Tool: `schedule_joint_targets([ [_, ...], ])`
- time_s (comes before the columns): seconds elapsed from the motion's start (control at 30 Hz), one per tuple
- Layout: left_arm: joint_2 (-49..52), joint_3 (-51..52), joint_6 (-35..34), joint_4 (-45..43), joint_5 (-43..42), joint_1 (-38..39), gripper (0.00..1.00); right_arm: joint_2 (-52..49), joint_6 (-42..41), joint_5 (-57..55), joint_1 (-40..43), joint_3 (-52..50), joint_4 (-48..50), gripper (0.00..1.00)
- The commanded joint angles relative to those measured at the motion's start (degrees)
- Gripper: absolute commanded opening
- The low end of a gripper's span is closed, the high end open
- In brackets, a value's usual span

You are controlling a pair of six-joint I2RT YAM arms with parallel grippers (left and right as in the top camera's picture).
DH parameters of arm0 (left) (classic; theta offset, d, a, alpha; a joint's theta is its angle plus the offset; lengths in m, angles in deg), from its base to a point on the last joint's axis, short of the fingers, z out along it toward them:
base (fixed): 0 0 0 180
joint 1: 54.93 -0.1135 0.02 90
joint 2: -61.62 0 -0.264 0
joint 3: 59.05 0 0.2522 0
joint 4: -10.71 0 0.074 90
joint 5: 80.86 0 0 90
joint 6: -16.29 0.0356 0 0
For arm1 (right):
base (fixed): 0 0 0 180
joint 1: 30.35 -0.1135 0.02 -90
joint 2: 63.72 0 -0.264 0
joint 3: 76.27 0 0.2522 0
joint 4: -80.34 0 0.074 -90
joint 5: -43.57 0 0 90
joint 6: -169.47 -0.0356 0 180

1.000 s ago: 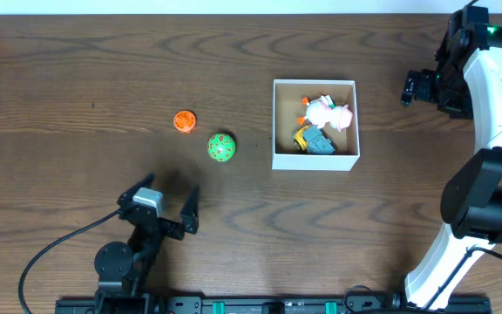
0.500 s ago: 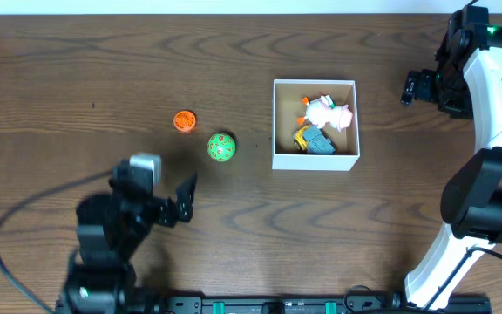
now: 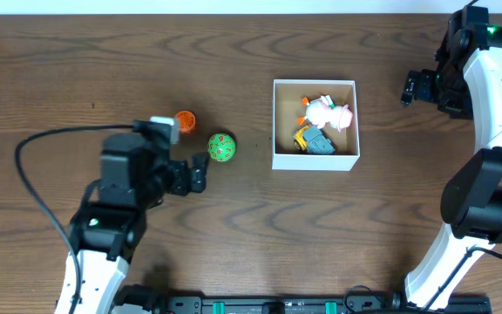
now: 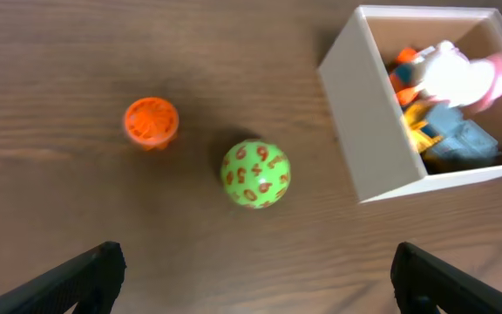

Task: Pack container
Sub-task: 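Move the left gripper toward the green numbered ball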

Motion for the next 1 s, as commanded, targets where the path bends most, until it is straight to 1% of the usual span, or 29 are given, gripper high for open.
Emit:
schedule_joint_targets([
  [0.0,4.4,-5.7,-2.2,2.9,14.2,6.4,0.98,0.6,-0.6,-0.2,0.3,-0.2,0.0,0.99],
  [0.1,11.9,-11.8,-2.6,7.9,16.5,10.0,0.98,0.6,-0.6,-0.2,0.3,-0.2,0.0,0.99],
  [0.23,23.1,-19.3,-4.3,13.8,16.3,9.7,0.98,0.6,-0.6,-0.2,0.3,-0.3,0.0,0.99],
  [0.33,29.2,-21.7,-4.3,14.8,16.2,9.7,0.98,0.6,-0.6,-0.2,0.3,-0.2,0.0,0.99],
  [0.47,32.7,-22.0,-4.3,14.7,16.2,9.7,0.98,0.6,-0.6,-0.2,0.3,-0.2,0.0,0.99],
  [0.63,36.5,-22.0,-4.3,15.0,12.5,9.7,0.98,0.6,-0.6,-0.2,0.3,-0.2,0.0,0.99],
  [0.77,41.0,-22.5,-4.2,14.5,12.1,9.7,0.98,0.6,-0.6,-0.2,0.3,-0.2,0.0,0.99],
  [0.97,46.8,-27.5,-3.8,14.6,11.5,9.6,0.98,0.6,-0.6,-0.2,0.3,-0.2,0.0,0.99],
])
